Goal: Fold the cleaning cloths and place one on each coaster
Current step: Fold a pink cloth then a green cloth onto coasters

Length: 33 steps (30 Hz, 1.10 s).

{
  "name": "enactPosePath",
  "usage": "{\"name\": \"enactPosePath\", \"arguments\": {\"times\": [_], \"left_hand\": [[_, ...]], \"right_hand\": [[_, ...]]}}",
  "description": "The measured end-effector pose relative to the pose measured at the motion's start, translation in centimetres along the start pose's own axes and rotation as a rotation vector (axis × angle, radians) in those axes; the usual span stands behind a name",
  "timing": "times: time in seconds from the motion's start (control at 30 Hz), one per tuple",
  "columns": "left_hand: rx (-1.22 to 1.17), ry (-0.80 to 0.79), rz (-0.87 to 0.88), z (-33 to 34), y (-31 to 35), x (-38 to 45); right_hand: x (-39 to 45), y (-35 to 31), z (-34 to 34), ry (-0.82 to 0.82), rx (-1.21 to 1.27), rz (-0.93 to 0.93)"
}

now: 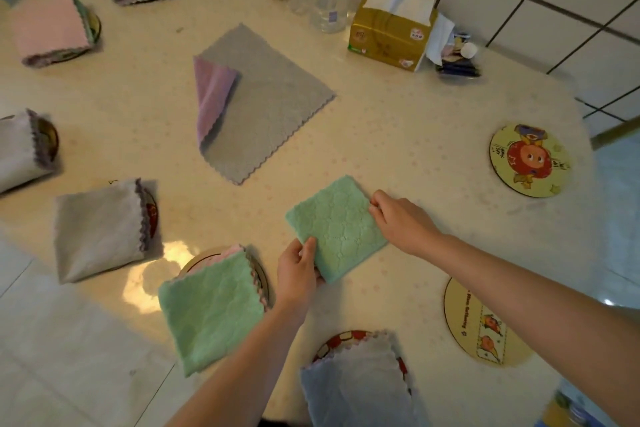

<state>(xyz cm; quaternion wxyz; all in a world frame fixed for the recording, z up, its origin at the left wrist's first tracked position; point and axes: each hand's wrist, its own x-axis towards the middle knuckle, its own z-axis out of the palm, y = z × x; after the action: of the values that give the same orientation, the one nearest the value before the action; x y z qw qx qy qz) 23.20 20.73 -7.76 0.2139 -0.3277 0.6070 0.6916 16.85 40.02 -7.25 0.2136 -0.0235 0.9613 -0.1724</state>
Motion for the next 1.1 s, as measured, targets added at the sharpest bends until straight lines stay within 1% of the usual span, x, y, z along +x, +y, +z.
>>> {"name": "enactPosePath", "arguments": {"times": [0.1, 0.2, 0.3, 0.37, 0.43, 0.53, 0.6, 0.63, 0.67, 0.7, 0.77, 0.9, 0.97, 1.03, 1.1], "left_hand": [[0.056, 0.021, 0.018, 0.1, -0.1, 0.4], [0.125, 0.055, 0.006, 0.0, 0.0, 0.6], [0.228, 0.131, 0.009, -0.3, 0.2, 0.6], [0.280, 0.177, 0.043, -0.8, 0.6, 0.2], [0.415, 0.203, 0.157, -1.4, 1.3, -0.4], [0.852, 0.221, 0.456, -2.0, 2.3, -0.2], [1.055, 0.148, 0.680, -2.0, 3.1, 1.2], [1.144, 0.098, 0.747, -1.9, 3.5, 1.9], [1.224, 0.053, 0.761, -1.9, 3.8, 2.6], [1.279, 0.015, 0.742, -2.0, 4.1, 3.2], [1.299, -0.022, 0.688, -2.3, 4.3, 3.9], [1.214, -0.002, 0.626, -2.5, 4.5, 3.8], [1.205, 0.005, 0.567, -2.0, 4.9, 3.9], [1.227, -0.003, 0.439, -1.3, 5.9, 4.2], [1.242, -0.040, 0.275, -1.0, 7.0, 4.5]], "right_hand": [[-0.7, 0.3, 0.4, 0.044, -0.018, 0.039], [-0.7, -0.1, 0.6, 0.048, 0.017, 0.093], [-0.6, -0.5, 0.6, 0.060, 0.082, 0.154], [-0.9, -0.9, 0.7, 0.065, 0.107, 0.169], [-1.4, -1.2, 1.1, 0.068, 0.051, 0.144], [-2.0, -1.7, 1.8, 0.112, -0.036, 0.138], [-2.1, -2.1, 2.1, 0.146, -0.044, 0.163], [-2.2, -2.3, 2.3, 0.160, -0.030, 0.187], [-2.3, -2.5, 2.5, 0.172, 0.000, 0.221], [-2.5, -2.6, 2.6, 0.183, 0.044, 0.260], [-2.8, -2.9, 2.8, 0.196, 0.181, 0.347], [-2.8, -3.0, 2.5, 0.180, 0.461, 0.514], [-2.6, -3.0, 2.4, 0.139, 0.657, 0.594], [-2.4, -3.1, 2.5, 0.108, 0.815, 0.666], [-2.3, -3.0, 2.5, 0.080, 0.868, 0.695]]}}
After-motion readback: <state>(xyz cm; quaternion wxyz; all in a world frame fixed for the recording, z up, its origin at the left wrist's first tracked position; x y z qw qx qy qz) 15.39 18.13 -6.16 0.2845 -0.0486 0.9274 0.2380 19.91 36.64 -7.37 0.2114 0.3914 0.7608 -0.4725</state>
